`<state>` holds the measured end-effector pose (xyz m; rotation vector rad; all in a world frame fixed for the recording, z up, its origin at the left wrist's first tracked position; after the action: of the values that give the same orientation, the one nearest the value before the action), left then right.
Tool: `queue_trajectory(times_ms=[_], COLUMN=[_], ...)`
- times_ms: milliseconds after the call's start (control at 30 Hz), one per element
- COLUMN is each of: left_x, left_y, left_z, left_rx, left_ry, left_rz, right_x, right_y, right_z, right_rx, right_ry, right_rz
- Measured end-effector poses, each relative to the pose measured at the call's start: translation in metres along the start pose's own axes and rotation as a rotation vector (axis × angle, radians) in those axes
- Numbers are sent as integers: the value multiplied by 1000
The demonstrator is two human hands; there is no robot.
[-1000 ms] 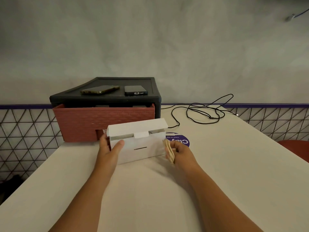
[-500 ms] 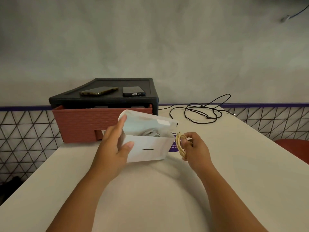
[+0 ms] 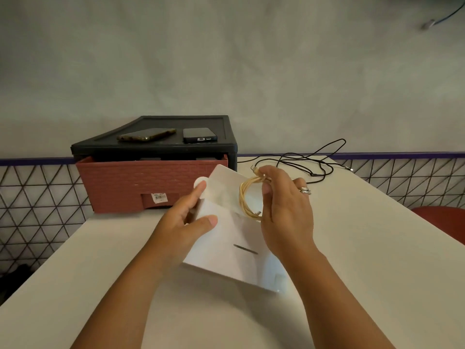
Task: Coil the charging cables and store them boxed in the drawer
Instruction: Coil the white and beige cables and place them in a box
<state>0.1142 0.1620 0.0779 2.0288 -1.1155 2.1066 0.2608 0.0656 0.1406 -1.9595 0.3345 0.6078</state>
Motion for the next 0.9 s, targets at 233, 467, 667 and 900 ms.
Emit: queue_trajectory(times_ms=[233, 467, 667, 900], left_x=[-2, 4, 3, -12], left_y=[5, 5, 5, 4], left_z=[22, 25, 21, 14], left_rx=[-124, -158, -131, -55], left_ry=[8, -73, -64, -2], left_rz=[-15, 59, 42, -24], right_x=[-26, -23, -33, -17], right_y=[8, 1, 10, 17], right_z=[-1, -22, 10, 41], right_rx=[58, 142, -139, -609], right_ry=[82, 74, 113, -54], right_rz=[-202, -119, -282, -80])
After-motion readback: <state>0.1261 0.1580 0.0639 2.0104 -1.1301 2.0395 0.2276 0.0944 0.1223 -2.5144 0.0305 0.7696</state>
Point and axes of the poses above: each hand's wrist, its own y-axis away from the middle knuckle, its own z-axis out of the palm, x = y × z, the point moved 10 cm from there along -y, towards the middle knuckle, and after that the axes turned 12 degrees about z, right-handed, at the moved point
